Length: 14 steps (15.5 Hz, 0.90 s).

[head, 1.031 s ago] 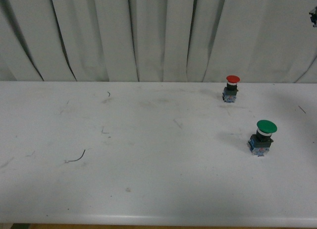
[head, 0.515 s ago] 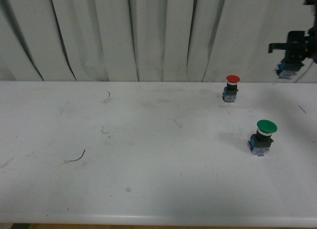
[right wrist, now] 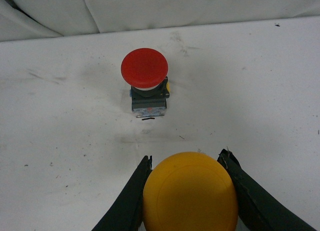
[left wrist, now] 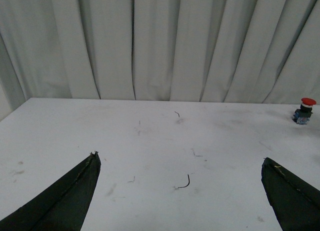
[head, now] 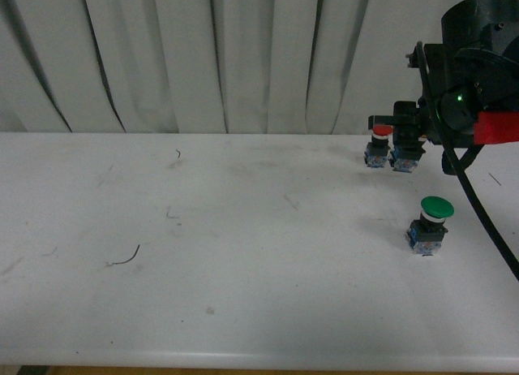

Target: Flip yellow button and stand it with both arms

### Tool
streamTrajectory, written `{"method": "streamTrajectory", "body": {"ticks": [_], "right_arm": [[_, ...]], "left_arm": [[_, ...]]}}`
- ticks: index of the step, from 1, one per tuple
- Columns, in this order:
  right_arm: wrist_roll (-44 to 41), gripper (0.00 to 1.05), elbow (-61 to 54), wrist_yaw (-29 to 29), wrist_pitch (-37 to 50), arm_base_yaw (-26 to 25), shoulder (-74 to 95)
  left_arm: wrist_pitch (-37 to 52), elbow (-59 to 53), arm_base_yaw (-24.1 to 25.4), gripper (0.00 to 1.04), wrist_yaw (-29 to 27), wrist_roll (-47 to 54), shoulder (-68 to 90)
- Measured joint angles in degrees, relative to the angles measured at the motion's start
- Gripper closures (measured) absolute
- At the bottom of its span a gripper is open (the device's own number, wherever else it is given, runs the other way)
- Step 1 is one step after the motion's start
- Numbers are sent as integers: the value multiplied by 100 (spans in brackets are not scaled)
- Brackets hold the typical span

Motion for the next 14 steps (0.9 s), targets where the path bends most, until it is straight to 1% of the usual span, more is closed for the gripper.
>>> {"method": "streamTrajectory", "body": {"ticks": [4,14], "right_arm": [[-87,69,72,0,-63,7,295],[-778,69,-107,138,-129,81,372]], "left_arm": [[-2,0,0,7,0,0,0],[0,0,0,7,0,0,0]]}}
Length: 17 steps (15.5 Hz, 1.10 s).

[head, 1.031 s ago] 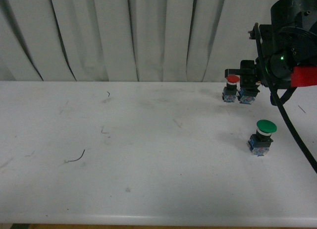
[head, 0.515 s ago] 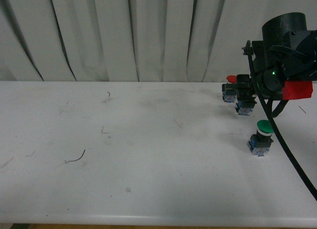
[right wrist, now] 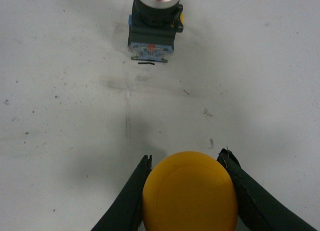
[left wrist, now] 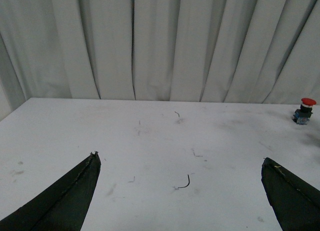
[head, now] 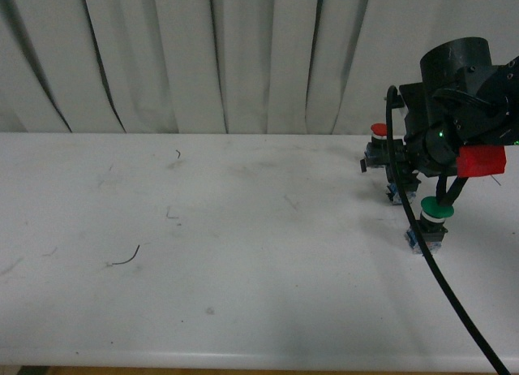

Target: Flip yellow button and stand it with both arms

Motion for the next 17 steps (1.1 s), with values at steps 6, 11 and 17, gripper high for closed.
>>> {"method": "streamTrajectory", "body": {"ticks": [6,11,17], "right_arm": [[-7,59,-15,-20,-39,0,37],[118,5,-15,-46,-7,-7,42],[706,6,-876,-426,1082,-282,-802]], "left_arm": [[0,0,0,7,0,0,0],[-2,0,0,7,0,0,0],[-2,0,0,7,0,0,0]]}}
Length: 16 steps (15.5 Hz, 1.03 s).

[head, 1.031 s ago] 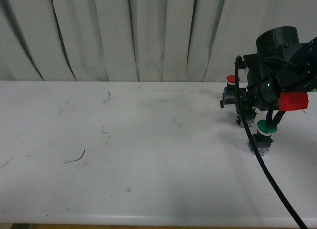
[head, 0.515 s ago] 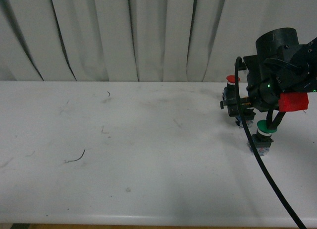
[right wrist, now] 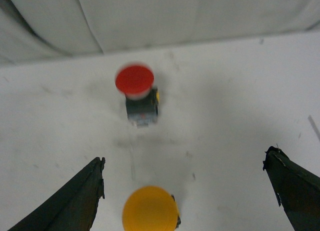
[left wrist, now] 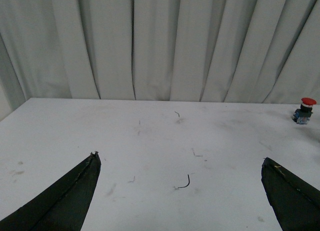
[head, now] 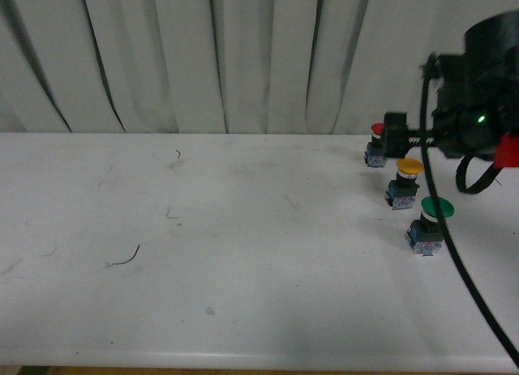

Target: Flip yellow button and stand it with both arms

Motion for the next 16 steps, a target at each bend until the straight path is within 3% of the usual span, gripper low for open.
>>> {"method": "streamTrajectory", "body": {"ticks": [3,4,5,8,10,11,16], "right_arm": [[407,6,-1300,-623,1241,-295,-1727],[299,13,-2052,-673,2166,-413,-2474],[-39,25,-3012,-678,2719,-516,-3403],[-448,62,-5604,-660,1602,-544,-6522],[-514,86,-6695,-662,608,-544,-8507],[-525,99,-7062,-662,505,-544,-9322],[-546,103,-7685,-660,396,-544,-10286]], "left_arm": [[0,0,0,7,0,0,0],[2,0,0,7,0,0,0],[2,0,0,7,-2,0,0],[2,0,0,7,0,0,0],[0,0,0,7,0,0,0],[2,0,0,7,0,0,0],[0,0,0,7,0,0,0]]}}
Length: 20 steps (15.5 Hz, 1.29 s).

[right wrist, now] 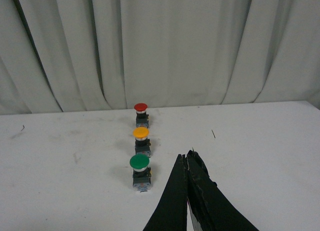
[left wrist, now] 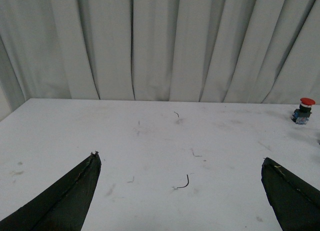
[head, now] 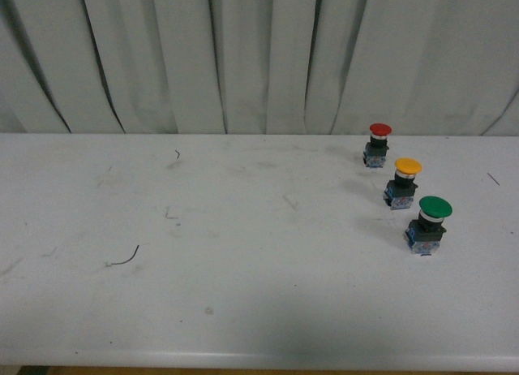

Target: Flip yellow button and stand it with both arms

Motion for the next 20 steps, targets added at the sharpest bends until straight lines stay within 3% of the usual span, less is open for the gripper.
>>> {"method": "streamTrajectory", "body": {"ticks": [12,14,15,17,18,20], "right_arm": [[-2,103,-597,-2,-789,0,-1565],[-2,103,-595,0,-1110,0,-1792],[-2,103,-595,-13,-1965,0,-2424],[-2,103,-595,-15,-1947,0,-2647],[-4,82,-595,-15,-1947,0,-2647],[-4,62,-595,-15,-1947,0,-2647]], "left_arm": [[0,0,0,7,0,0,0],[0,0,0,7,0,0,0],[2,0,0,7,-2,0,0],[2,0,0,7,0,0,0],[4,0,0,7,0,0,0],[2,0,0,7,0,0,0]]}}
